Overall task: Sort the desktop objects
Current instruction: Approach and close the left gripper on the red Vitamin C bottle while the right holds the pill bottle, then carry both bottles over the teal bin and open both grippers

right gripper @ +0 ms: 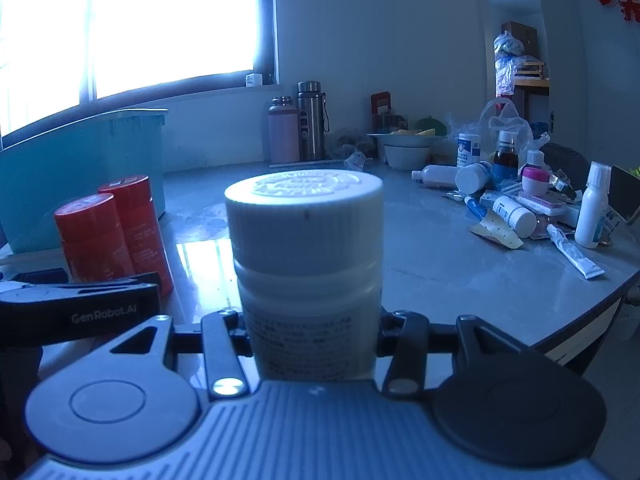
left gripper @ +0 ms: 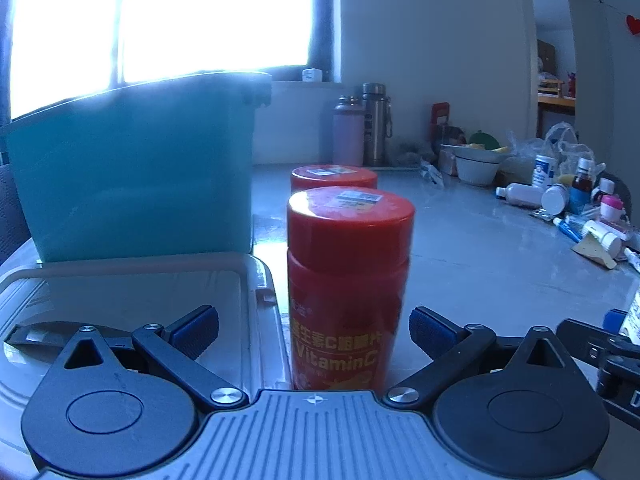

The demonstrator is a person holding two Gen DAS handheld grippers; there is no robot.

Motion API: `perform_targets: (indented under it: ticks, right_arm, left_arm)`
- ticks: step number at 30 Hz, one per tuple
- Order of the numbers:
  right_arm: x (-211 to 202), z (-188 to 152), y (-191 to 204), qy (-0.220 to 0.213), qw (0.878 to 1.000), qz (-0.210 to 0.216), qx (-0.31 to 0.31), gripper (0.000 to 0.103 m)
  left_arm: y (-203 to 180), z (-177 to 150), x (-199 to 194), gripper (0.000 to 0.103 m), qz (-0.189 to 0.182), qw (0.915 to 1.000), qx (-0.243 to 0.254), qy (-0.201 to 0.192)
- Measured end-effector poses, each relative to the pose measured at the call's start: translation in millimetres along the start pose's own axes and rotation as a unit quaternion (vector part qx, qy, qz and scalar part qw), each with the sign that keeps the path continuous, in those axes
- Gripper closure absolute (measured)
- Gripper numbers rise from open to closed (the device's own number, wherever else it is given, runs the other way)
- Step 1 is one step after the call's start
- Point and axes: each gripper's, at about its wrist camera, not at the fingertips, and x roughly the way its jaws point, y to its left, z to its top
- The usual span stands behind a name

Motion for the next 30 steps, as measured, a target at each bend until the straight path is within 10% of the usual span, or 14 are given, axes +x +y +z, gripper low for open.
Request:
perform_targets:
  ticks: [3, 7, 30]
  right_arm:
    - [2, -1, 1, 0.001, 1.0, 0.0, 0.0, 0.054]
    - [4, -2, 3, 0.004, 1.0, 0.003, -0.002, 0.054]
    - [-13, 45, 11, 0.002, 1.0, 0.008, -0.009, 0.054]
  left_arm:
    - [1, -1, 6, 0.003, -0.004, 1.0, 0.001, 0.0]
    - [-5, 0, 13, 0.053, -0.006, 0.9998, 0.019, 0.002]
    - [11, 65, -30, 0.053, -0.007, 0.9999, 0.005, -0.01]
